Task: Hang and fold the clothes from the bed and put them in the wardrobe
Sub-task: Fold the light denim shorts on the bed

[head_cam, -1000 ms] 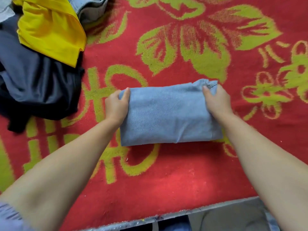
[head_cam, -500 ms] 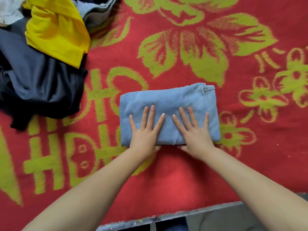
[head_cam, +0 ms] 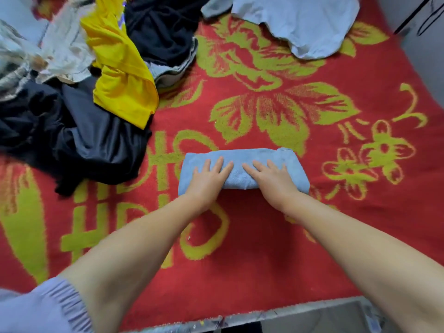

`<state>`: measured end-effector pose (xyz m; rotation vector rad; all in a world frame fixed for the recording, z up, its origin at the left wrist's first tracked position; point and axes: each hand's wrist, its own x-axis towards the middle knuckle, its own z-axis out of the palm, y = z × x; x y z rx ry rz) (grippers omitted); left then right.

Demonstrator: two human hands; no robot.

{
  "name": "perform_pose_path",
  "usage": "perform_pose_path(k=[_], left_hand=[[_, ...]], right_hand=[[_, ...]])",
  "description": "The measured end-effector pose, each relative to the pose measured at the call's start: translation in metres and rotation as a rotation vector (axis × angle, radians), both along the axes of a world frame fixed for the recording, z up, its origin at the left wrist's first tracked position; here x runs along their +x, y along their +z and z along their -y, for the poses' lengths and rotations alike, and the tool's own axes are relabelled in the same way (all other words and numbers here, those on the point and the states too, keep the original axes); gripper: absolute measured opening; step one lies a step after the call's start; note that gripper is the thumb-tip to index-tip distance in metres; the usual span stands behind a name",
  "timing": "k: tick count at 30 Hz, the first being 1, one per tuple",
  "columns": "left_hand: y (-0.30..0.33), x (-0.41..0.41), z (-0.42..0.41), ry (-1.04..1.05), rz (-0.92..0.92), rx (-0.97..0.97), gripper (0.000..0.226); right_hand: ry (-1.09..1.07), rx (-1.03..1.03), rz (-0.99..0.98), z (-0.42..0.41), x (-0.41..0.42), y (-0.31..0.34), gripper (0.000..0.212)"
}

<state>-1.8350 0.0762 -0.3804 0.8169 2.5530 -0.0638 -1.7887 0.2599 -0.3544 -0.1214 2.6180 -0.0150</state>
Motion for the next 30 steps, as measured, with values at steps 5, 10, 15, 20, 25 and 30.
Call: perform_pose_path(k=[5, 10, 15, 20, 25, 30], left_hand=[[0.101, -0.02, 0.026, -0.016, -0.112, -0.014, 0.077], [0.201, -0.011, 0.08, 0.111, -0.283, 0.015, 0.071], [0.259, 0.032, 0.157, 0.373, -0.401, 0.025, 0.067], [0.286, 0.12, 0.245, 0.681, -0.428, -0.064, 0.068], [0.303, 0.248, 0.325, 0.99, -0.451, -0.124, 0.065], [0.311, 0.409, 0.379, 1.252, -0.471, -0.178, 0.067]], right_hand=[[0.074, 0.031, -0.093, 0.024, -0.022, 0.099, 0.065], [0.229, 0.013, -0.288, 0.072, -0.035, 0.194, 0.069], [0.493, 0.012, -0.385, 0.149, -0.04, 0.257, 0.069], [0.796, -0.039, -0.419, 0.253, -0.006, 0.294, 0.061], [1.09, -0.095, -0.42, 0.362, 0.073, 0.308, 0.06], [1.354, -0.159, -0.44, 0.458, 0.199, 0.312, 0.057]])
